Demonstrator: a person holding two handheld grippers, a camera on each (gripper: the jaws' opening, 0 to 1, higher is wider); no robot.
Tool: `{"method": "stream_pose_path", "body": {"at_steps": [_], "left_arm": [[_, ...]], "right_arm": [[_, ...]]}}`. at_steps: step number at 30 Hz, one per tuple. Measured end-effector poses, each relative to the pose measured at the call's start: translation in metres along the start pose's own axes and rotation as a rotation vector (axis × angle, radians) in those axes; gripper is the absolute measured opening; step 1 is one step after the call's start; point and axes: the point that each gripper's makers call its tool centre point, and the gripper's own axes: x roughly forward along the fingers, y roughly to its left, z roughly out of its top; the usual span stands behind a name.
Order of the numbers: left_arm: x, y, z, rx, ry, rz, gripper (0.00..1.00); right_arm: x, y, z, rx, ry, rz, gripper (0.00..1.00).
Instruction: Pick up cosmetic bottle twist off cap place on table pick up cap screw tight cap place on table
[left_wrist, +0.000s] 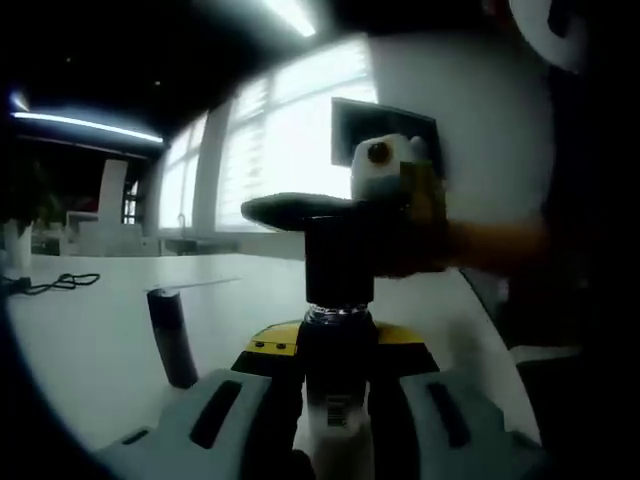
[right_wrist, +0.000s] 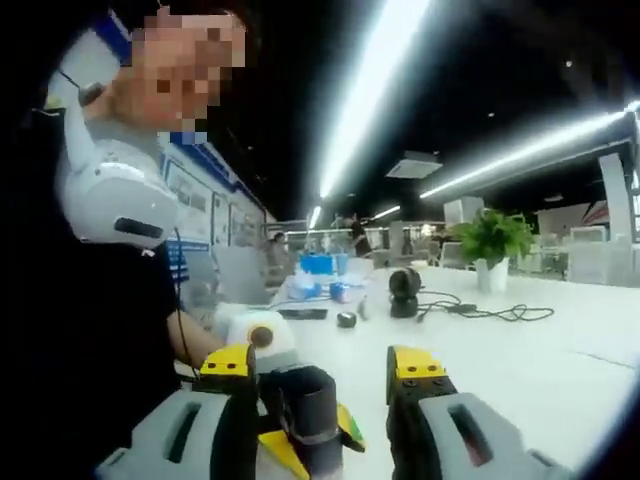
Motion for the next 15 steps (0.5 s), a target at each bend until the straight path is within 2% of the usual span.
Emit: {"method": "stream_pose_path", "body": {"at_steps": [2, 5, 8, 10, 12, 14, 15], "left_arm": [[0.0, 0.001, 0.0, 0.0, 0.0, 0.004, 0.14], [0.0, 0.001, 0.0, 0.001, 0.0, 0.005, 0.14], [0.0, 0.001, 0.0, 0.002, 0.001, 0.006, 0.14], [0.0, 0.002, 0.0, 0.002, 0.001, 0.007, 0.14], [0.0, 0.002, 0.0, 0.004, 0.001, 0.008, 0.14], [0.0, 0.002, 0.0, 0.004, 0.001, 0.008, 0.14], [0.0, 0.002, 0.0, 0.004, 0.001, 0.009, 0.14]], "right_arm": [[-0.001, 0.0, 0.004, 0.024, -0.017, -0.085, 0.42], [-0.002, 0.005, 0.011, 0.007, -0.051, -0.18, 0.43], [-0.002, 0.007, 0.013, -0.021, -0.053, -0.279, 0.45], [-0.001, 0.007, 0.015, 0.002, -0.078, -0.355, 0.45], [-0.002, 0.006, 0.013, 0.016, -0.091, -0.451, 0.44], [-0.002, 0.006, 0.006, 0.015, -0.075, -0.516, 0.42], [-0.002, 0.006, 0.007, 0.029, -0.09, -0.538, 0.41]]}}
